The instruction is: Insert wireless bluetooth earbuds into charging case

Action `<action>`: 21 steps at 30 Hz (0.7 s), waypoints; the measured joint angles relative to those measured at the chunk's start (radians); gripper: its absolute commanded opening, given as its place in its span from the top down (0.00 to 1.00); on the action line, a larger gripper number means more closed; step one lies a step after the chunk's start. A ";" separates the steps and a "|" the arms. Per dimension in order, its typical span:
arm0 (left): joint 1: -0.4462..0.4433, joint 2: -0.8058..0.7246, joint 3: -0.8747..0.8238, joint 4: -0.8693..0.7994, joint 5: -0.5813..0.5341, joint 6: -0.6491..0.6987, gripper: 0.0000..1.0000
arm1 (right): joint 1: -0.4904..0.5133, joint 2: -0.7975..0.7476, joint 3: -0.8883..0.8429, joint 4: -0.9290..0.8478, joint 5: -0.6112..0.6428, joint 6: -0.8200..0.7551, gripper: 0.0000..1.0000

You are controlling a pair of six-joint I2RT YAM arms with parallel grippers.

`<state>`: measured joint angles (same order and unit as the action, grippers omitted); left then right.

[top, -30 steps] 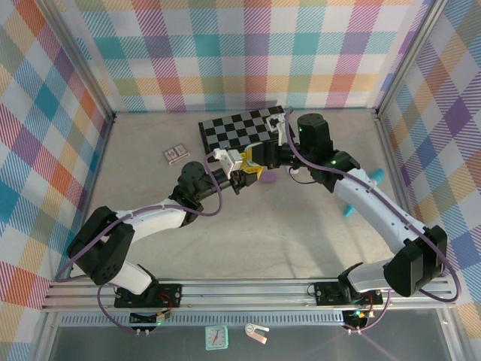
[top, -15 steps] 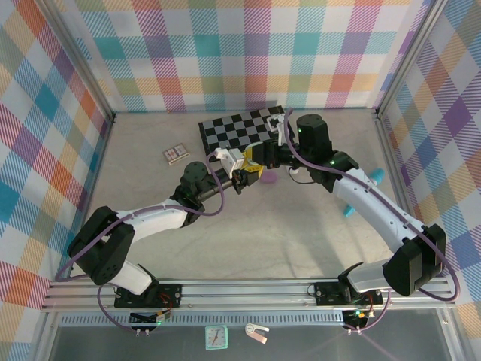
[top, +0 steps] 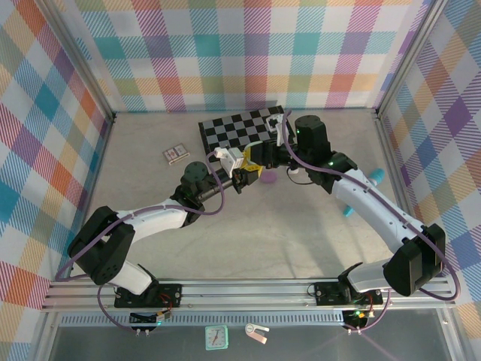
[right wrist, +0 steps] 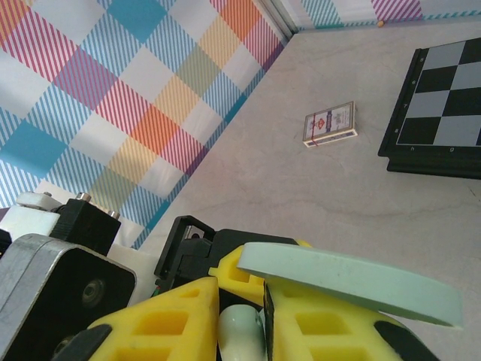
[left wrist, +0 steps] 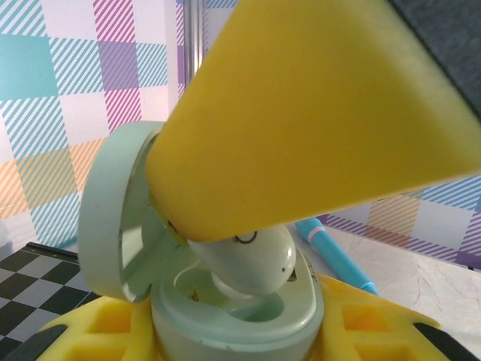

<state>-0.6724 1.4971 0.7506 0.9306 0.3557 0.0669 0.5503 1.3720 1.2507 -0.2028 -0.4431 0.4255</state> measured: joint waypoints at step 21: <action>0.000 -0.002 0.000 -0.011 -0.002 0.000 0.69 | 0.000 -0.023 -0.002 -0.040 0.062 -0.039 0.65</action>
<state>-0.6724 1.4948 0.7509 0.9195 0.3542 0.0669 0.5499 1.3487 1.2488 -0.2428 -0.3813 0.3862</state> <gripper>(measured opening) 0.364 0.338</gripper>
